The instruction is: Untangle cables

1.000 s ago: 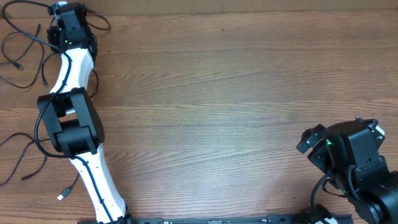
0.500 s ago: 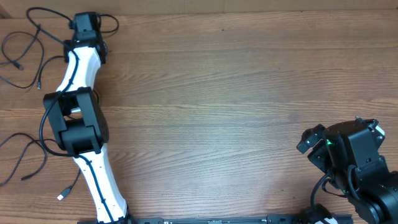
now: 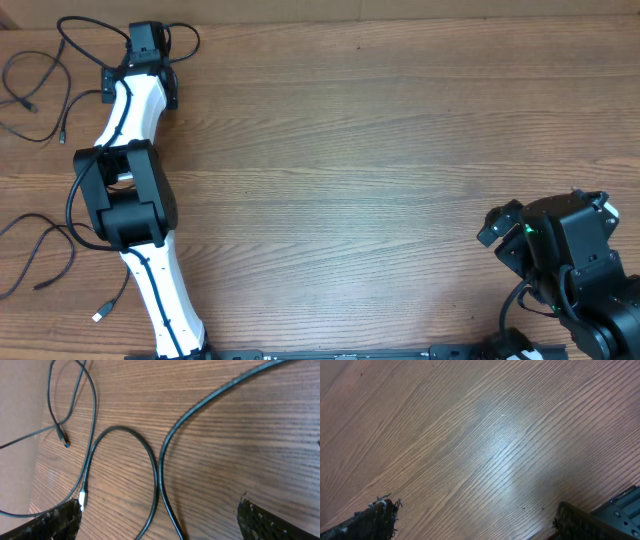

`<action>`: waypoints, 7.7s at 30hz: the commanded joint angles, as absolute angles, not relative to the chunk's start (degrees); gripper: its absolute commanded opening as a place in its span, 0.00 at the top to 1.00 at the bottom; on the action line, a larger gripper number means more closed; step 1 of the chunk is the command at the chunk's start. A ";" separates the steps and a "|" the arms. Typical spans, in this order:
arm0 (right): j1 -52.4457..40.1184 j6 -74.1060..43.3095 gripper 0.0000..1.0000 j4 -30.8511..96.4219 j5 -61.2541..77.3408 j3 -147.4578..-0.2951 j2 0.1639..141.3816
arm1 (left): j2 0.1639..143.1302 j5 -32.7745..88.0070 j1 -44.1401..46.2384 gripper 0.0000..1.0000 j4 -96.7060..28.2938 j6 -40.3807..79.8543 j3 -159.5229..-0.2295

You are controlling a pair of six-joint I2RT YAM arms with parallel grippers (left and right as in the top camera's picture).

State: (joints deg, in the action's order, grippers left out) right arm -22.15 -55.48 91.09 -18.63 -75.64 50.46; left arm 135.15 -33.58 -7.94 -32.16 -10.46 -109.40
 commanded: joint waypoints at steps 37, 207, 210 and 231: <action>-22.06 -55.72 0.00 90.87 -19.25 -76.58 50.26 | 84.88 1.13 -2.96 0.00 -55.33 9.78 -103.33; -22.06 -55.72 0.00 90.87 -19.25 -76.58 50.26 | 0.25 3.01 0.01 0.00 -4.23 0.38 -0.25; -22.06 -55.70 0.00 90.91 -19.27 -76.58 50.26 | 0.25 3.01 0.01 0.01 -4.23 0.38 -0.25; -22.04 -35.90 0.00 69.87 -25.43 -64.42 43.27 | 0.25 3.01 0.01 0.00 -4.23 0.38 -0.25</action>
State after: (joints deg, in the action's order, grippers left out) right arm -22.15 -42.09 73.56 -24.51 -68.88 46.65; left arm 0.84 3.64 0.32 -4.45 0.40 -0.75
